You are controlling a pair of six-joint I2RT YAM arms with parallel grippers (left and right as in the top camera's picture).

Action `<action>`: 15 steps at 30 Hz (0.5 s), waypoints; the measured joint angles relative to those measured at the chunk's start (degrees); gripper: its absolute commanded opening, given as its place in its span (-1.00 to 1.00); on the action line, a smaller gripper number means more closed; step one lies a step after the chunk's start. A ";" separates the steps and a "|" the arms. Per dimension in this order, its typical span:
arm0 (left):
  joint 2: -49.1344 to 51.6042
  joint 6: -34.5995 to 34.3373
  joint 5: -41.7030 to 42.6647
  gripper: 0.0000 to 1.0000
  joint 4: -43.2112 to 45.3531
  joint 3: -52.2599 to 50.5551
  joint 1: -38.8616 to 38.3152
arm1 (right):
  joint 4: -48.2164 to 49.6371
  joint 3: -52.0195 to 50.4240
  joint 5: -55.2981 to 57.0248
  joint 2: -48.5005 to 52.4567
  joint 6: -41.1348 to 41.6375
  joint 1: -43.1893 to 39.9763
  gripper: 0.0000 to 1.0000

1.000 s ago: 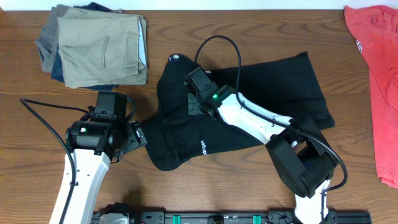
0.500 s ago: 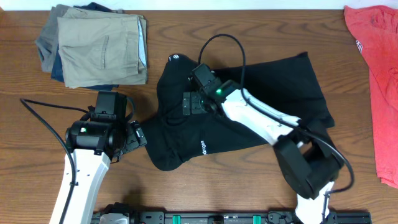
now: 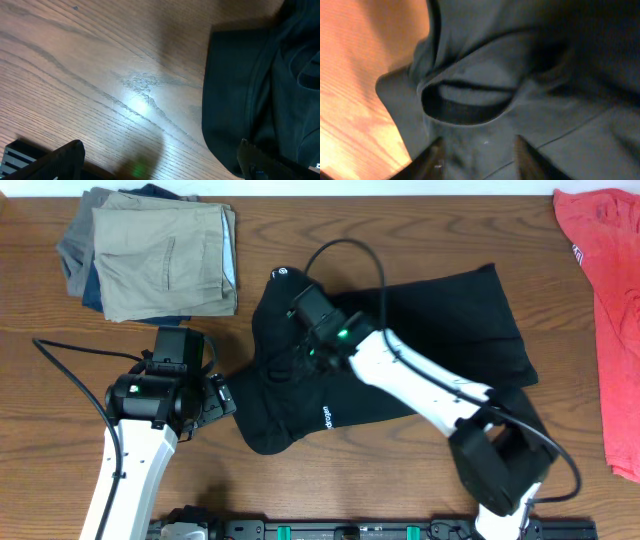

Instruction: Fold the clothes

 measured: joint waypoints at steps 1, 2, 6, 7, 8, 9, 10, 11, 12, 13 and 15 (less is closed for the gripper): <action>0.00 0.00 0.00 0.96 0.02 -0.02 0.00 | -0.02 0.00 -0.20 0.87 0.52 0.83 -0.46; 0.00 0.00 0.00 0.96 0.02 -0.04 0.00 | -0.04 0.00 -0.35 1.68 1.07 1.55 -0.54; 0.00 0.00 0.02 0.96 0.00 -0.31 0.00 | -0.26 -0.11 -0.74 4.02 2.21 3.41 -0.64; 0.00 0.00 0.00 0.96 0.00 -0.31 0.00 | -0.31 -0.15 -0.76 4.20 2.36 3.56 -0.66; 0.04 0.00 0.02 0.96 0.02 -0.31 0.00 | -0.48 -0.15 -0.79 4.22 2.56 3.76 -0.68; 0.04 0.00 0.02 0.96 0.02 -0.31 0.00 | -0.72 -0.15 -0.76 4.22 2.75 3.76 -0.69; 0.04 0.00 0.02 0.96 0.02 -0.31 0.00 | -0.94 -0.15 -0.76 4.22 2.89 3.76 -0.69; 0.04 0.00 0.02 0.96 0.00 -0.31 0.00 | -1.29 -0.15 -0.76 4.22 3.08 3.76 -0.69; 0.04 0.02 0.02 0.96 0.02 -0.31 0.00 | -1.70 -0.15 -0.76 4.22 3.23 3.76 -0.69; 0.04 0.00 0.02 0.95 0.02 -0.31 0.00 | -1.86 -0.15 -0.76 4.22 3.26 3.76 -0.69; 0.04 0.02 0.02 0.96 0.02 -0.31 0.00 | -1.81 -0.15 -0.74 4.22 3.28 3.76 -0.73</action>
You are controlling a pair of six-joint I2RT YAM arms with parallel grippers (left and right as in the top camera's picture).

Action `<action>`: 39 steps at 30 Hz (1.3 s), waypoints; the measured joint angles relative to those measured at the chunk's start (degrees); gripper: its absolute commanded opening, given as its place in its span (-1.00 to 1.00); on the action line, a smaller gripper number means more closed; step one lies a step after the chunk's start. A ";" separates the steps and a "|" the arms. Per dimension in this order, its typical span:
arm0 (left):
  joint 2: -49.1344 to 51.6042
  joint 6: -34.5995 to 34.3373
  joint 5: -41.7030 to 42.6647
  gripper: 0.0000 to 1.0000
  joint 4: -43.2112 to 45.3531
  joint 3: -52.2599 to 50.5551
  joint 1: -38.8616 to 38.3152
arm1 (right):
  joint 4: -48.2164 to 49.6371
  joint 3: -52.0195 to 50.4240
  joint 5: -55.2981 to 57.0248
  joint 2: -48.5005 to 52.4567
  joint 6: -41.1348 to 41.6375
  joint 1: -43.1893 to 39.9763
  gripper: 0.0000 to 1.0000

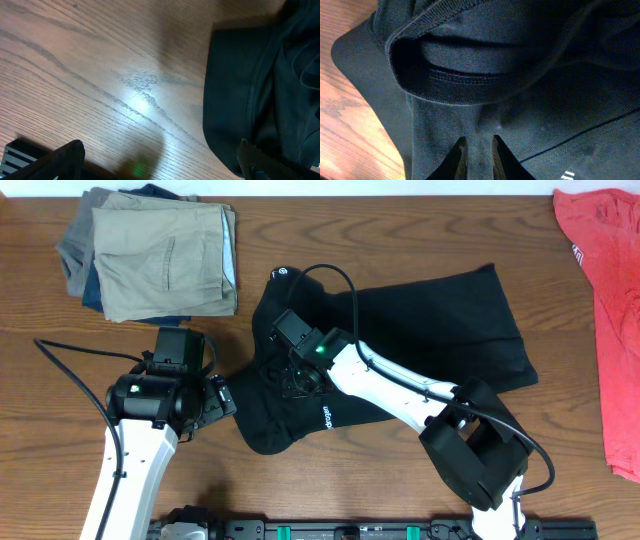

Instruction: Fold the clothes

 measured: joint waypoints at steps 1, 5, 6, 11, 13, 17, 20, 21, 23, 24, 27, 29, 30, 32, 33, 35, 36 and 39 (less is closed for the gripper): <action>0.00 -0.02 0.00 0.96 0.00 0.00 0.00 | 0.15 0.00 0.00 0.04 0.02 0.00 -0.75; 0.00 -0.02 0.00 0.96 -0.02 0.00 0.00 | 1.14 0.00 0.00 0.81 0.24 0.00 -0.95; 0.00 -0.02 0.00 0.96 -0.02 0.00 0.00 | 1.38 0.00 0.00 1.40 0.37 0.00 -0.99; 0.00 -0.02 -0.02 0.96 0.00 0.00 0.00 | 2.27 -0.02 -0.02 4.50 0.44 0.00 -0.97; 0.00 -0.02 0.00 0.96 -0.02 0.00 0.00 | 3.45 -0.02 0.04 4.63 0.44 0.00 -0.98; 0.02 -0.02 0.00 0.96 -0.02 -0.02 0.00 | 6.25 0.00 0.20 4.68 0.13 0.00 -0.97; 0.04 0.00 0.00 0.96 -0.02 -0.02 0.00 | 6.82 0.00 0.52 4.68 -0.04 0.00 -0.96; 0.04 -0.02 0.00 0.95 -0.02 -0.02 0.00 | 6.84 0.00 0.79 4.68 -0.04 0.00 -0.96; 0.04 -0.02 0.00 0.95 -0.02 0.00 0.00 | 6.86 0.00 1.64 4.68 -0.07 0.00 -0.95; 0.04 -0.02 0.00 0.96 0.00 -0.02 0.00 | 6.86 0.00 1.99 4.68 -0.09 0.00 -0.95; 0.04 0.00 0.00 0.95 0.02 0.00 0.00 | 7.10 0.00 3.52 4.68 -0.09 0.00 -0.95; 0.07 -0.02 0.00 0.96 0.00 -0.02 0.00 | 7.56 0.00 4.63 4.68 -0.09 0.00 -0.95; 0.07 -0.02 0.00 0.96 0.00 -0.02 0.00 | 7.98 0.00 5.29 4.68 -0.11 0.00 -0.95; 0.07 0.00 0.00 0.96 0.00 0.00 0.00 | 9.38 -0.02 6.75 4.68 -0.11 0.00 -0.92; 0.07 -0.02 0.00 0.96 0.02 0.00 0.00 | 10.27 -0.02 7.41 4.70 -0.09 0.00 -0.91; 0.07 -0.02 0.00 0.96 0.02 -0.02 0.00 | 12.46 -0.02 8.74 4.70 -0.17 0.00 -0.91; 0.07 -0.02 0.00 0.96 0.02 -0.02 0.00 | 13.42 -0.02 9.29 4.70 -0.22 0.00 -0.91; 0.07 -0.02 0.00 0.95 0.02 -0.02 0.00 | 16.37 -0.02 10.54 4.70 -0.24 0.00 -0.90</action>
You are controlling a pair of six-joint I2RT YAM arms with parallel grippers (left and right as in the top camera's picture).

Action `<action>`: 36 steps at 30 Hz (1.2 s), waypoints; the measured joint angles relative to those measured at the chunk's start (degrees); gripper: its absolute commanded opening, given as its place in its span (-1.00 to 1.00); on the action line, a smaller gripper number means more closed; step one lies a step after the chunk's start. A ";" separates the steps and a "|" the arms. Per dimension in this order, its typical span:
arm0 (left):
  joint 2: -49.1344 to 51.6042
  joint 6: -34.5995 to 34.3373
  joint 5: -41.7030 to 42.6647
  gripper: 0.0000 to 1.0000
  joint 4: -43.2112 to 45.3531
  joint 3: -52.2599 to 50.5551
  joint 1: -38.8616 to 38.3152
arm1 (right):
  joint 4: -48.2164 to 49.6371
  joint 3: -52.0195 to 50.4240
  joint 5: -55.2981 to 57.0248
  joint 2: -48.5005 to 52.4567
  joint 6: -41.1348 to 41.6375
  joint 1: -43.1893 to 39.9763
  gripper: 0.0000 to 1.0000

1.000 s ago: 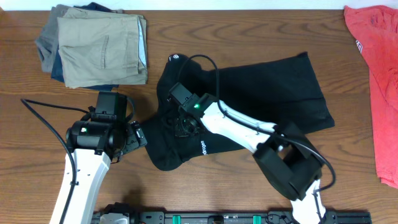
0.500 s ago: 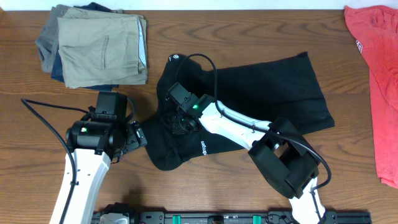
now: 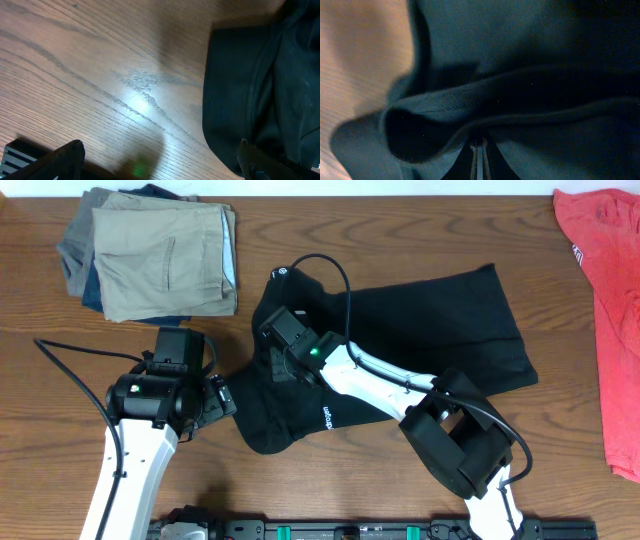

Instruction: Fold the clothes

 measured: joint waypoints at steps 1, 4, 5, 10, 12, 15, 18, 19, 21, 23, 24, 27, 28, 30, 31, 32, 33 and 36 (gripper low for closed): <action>0.00 0.02 0.00 0.95 0.00 0.00 0.00 | 0.92 0.00 0.22 0.00 -0.02 0.00 -0.90; 0.02 0.00 0.00 0.96 0.00 0.00 0.00 | 3.28 0.00 0.70 0.00 -0.02 0.00 -0.91; 0.02 0.00 0.00 0.96 0.00 0.00 0.00 | 3.76 0.00 0.98 0.00 -0.02 0.00 -0.89; 0.04 0.00 0.00 0.96 0.00 0.00 0.00 | 4.15 0.07 4.13 0.07 -1.01 -0.28 -0.84; 0.04 0.00 0.00 0.95 -0.02 0.00 0.00 | 1.68 0.79 4.48 0.09 -2.32 -0.96 -0.84; 0.04 0.00 0.02 0.95 0.02 -0.07 0.00 | -5.40 3.32 4.94 0.09 -3.54 -3.37 -0.73; 0.20 0.00 0.02 0.96 0.00 -0.11 0.00 | -13.92 8.11 5.31 -0.11 -4.46 -7.26 -0.37; 0.35 0.00 0.04 0.96 0.00 -0.13 0.00 | -17.20 10.10 5.40 -0.31 -4.52 -8.76 -0.05; 0.74 0.02 0.17 0.96 0.00 -0.17 0.00 | -22.99 13.31 5.64 -1.53 -5.07 -11.65 0.54; 1.22 0.02 0.44 0.96 0.00 -0.20 0.00 | -28.61 16.17 5.90 -3.52 -5.97 -14.51 0.96; 1.60 0.02 0.87 0.96 0.02 -0.20 0.00 | -31.80 17.68 6.03 -4.79 -6.67 -16.06 0.98; 2.58 0.68 3.02 0.96 0.44 -0.20 0.00 | -37.90 19.98 6.38 -8.72 -8.52 -20.13 0.98; 3.10 1.81 4.72 0.96 0.96 -0.20 0.00 | -39.87 20.37 6.43 -9.99 -9.01 -21.62 0.98; 3.96 4.22 8.66 0.96 1.70 -0.20 0.00 | -42.99 20.83 6.60 -11.96 -9.60 -24.55 0.99; 4.46 5.57 11.13 0.96 2.05 -0.20 0.00 | -44.44 21.05 6.69 -12.57 -9.90 -26.38 0.99; 4.94 6.95 13.55 0.96 2.67 -0.20 -0.02 | -45.86 21.16 6.75 -12.90 -10.16 -28.26 0.98; 5.33 7.96 15.52 0.99 3.26 -0.20 -0.15 | -47.28 21.16 6.88 -12.96 -10.36 -30.23 0.99; 6.60 10.51 21.68 0.63 5.60 -0.20 -1.64 | -50.12 20.55 6.97 -12.70 -10.73 -36.15 0.99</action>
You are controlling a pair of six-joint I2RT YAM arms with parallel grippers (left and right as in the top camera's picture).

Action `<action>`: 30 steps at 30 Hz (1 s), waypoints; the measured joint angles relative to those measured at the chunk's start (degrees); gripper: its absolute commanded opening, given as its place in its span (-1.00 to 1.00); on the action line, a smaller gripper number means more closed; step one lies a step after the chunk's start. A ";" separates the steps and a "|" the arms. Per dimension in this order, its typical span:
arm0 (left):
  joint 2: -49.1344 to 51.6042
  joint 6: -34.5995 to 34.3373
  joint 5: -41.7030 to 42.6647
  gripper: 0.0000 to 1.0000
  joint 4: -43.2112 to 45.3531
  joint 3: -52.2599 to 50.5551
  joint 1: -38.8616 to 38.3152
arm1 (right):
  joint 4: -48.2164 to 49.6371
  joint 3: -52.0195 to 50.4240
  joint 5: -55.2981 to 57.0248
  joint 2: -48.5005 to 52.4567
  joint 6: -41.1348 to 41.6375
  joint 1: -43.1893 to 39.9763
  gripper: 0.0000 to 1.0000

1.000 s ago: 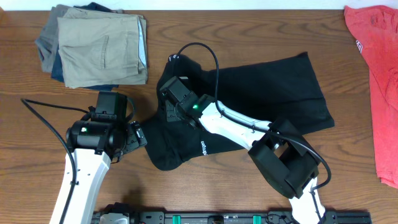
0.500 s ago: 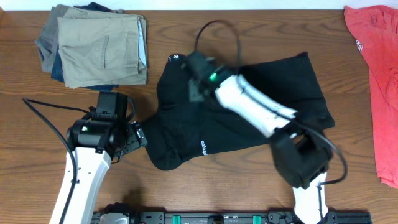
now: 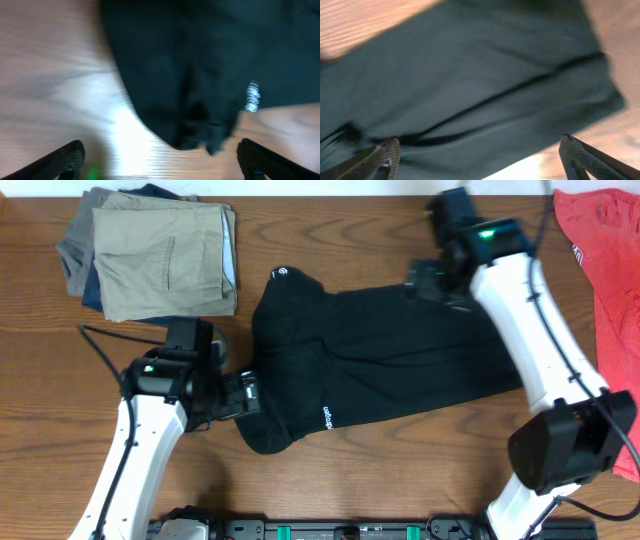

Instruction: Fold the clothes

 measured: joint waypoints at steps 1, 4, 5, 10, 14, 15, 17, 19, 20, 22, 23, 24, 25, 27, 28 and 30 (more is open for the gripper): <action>0.35 0.48 1.36 0.40 0.87 0.00 -0.87 | -0.70 -0.48 0.00 0.02 -0.07 -1.92 0.97; 1.57 1.66 4.26 -0.34 3.89 -0.02 -4.22 | -1.07 -2.69 -0.37 0.02 -1.16 -7.15 0.61; 2.14 1.75 5.05 -0.55 5.16 -0.02 -5.51 | -1.03 -3.74 -0.61 0.04 -1.81 -8.63 0.41; 6.38 -0.33 6.86 -0.88 12.15 -0.04 -11.65 | 0.04 -10.14 -2.54 0.15 -4.09 -12.83 -0.16; 11.52 -2.29 7.37 -0.88 17.38 -0.11 -15.85 | 2.14 -14.64 -3.32 0.24 -4.55 -14.01 -0.21; 12.94 -2.73 7.45 -0.88 18.40 -0.11 -16.68 | 2.69 -15.72 -3.41 0.24 -4.66 -14.08 -0.22; 15.82 -3.21 7.69 -0.88 20.04 -0.11 -17.86 | 3.98 -17.35 -3.63 0.24 -4.70 -14.05 -0.21; 18.47 -4.09 7.76 -0.88 21.31 -0.11 -18.32 | 5.07 -18.86 -3.82 0.24 -4.70 -14.05 -0.23; 19.63 -4.48 7.72 -0.88 21.64 -0.11 -18.34 | 5.38 -19.30 -3.82 0.24 -4.70 -14.05 -0.24; 21.97 -5.84 6.88 -0.88 21.86 -0.11 -18.29 | 6.01 -20.26 -3.85 0.24 -4.72 -14.05 -0.24; 22.71 -6.38 6.27 -0.87 21.77 -0.11 -18.29 | 6.29 -20.63 -3.85 0.24 -4.72 -14.05 -0.24; 23.61 -7.37 5.16 -0.87 21.40 -0.11 -18.29 | 6.47 -21.00 -3.87 0.24 -4.72 -14.05 -0.23; 24.20 -7.96 4.37 -0.88 21.05 -0.11 -18.29 | 6.69 -21.40 -3.87 0.24 -4.72 -14.05 -0.22; 25.22 -9.55 2.38 -0.88 19.76 -0.11 -18.29 | 6.99 -22.34 -3.85 0.24 -4.72 -14.05 -0.17; 25.53 -10.38 1.57 -0.87 18.88 -0.13 -18.29 | 7.21 -22.80 -3.82 0.24 -4.76 -14.05 -0.16; 25.90 -11.30 -0.04 -0.88 17.51 -0.15 -18.27 | 7.74 -23.54 -3.82 0.24 -4.90 -14.05 -0.15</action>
